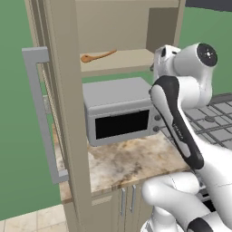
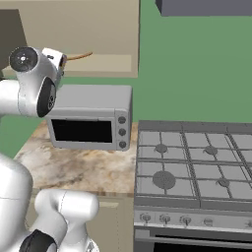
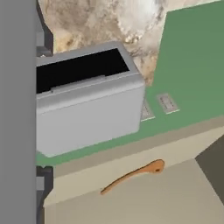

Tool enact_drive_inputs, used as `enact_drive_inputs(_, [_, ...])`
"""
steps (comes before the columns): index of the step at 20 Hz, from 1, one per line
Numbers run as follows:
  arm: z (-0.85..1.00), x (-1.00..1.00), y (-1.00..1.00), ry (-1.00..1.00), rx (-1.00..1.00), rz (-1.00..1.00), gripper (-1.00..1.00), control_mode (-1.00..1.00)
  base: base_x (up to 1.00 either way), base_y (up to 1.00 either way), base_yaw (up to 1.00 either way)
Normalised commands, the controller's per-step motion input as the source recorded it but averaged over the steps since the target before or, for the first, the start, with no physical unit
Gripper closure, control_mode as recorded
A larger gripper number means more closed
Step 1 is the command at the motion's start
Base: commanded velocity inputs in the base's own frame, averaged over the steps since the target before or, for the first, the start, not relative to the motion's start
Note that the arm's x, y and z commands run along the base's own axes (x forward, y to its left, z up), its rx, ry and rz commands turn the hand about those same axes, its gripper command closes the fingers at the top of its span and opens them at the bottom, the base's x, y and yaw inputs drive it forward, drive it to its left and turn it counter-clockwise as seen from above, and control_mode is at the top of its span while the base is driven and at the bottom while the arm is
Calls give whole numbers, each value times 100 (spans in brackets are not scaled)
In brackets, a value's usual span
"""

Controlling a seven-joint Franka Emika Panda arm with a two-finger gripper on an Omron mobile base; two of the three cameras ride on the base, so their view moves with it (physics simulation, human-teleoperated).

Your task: Organize the utensils by type. Pick up the wooden spoons from the counter and place them in the open cabinet. Then pick up the metallic utensils from the counter and place them in the open drawer.

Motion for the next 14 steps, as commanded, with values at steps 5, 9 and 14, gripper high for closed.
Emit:
enact_drive_inputs(5, [-28,-42,-25,38,38,-46,-100,-100,0,0,0])
enact_drive_inputs(9, [-41,-26,-10,12,19,-29,-100,-100,0,0,0])
enact_drive_inputs(14, [-47,-40,-6,1,22,-22,-100,-100,0,0,0])
